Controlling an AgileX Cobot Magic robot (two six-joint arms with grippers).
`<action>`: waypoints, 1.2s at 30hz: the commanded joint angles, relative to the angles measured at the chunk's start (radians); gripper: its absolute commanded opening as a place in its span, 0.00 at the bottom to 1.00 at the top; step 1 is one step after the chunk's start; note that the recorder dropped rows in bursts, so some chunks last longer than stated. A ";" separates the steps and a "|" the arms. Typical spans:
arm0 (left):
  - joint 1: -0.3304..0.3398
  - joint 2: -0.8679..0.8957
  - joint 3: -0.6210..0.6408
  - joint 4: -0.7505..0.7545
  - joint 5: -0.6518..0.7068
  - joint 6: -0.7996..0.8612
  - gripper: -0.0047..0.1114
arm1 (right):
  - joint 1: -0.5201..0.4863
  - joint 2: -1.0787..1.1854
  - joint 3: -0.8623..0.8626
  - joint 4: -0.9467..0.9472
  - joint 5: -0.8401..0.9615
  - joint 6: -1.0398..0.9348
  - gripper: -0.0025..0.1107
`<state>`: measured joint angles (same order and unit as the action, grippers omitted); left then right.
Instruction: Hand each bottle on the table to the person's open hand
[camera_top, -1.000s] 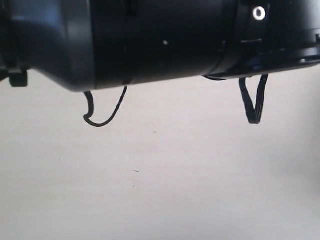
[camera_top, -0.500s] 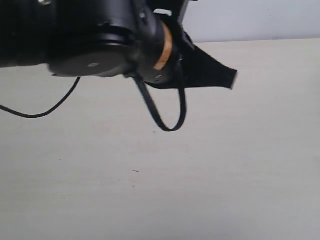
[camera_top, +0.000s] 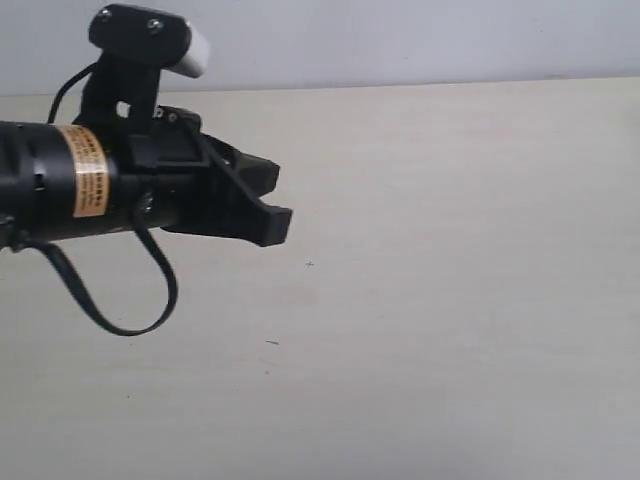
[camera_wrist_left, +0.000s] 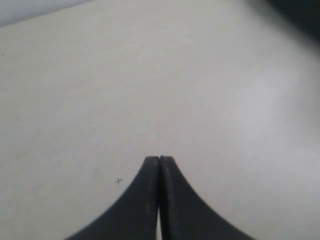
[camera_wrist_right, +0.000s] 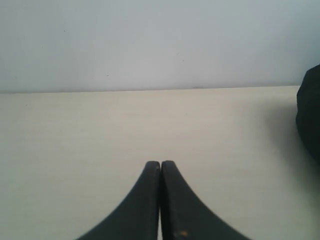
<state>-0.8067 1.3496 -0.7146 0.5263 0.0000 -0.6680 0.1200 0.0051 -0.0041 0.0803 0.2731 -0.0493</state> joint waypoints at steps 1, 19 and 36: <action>0.071 -0.069 0.080 0.028 -0.104 0.014 0.05 | -0.005 -0.005 0.004 -0.002 -0.005 -0.001 0.02; 0.330 -0.378 0.180 0.002 -0.211 -0.086 0.05 | -0.005 -0.005 0.004 -0.002 -0.005 -0.001 0.02; 0.528 -0.792 0.180 0.042 0.100 -0.067 0.05 | -0.005 -0.005 0.004 -0.002 -0.005 -0.001 0.02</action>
<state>-0.3263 0.6820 -0.5355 0.5630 -0.0302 -0.7321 0.1200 0.0051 -0.0041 0.0803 0.2731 -0.0493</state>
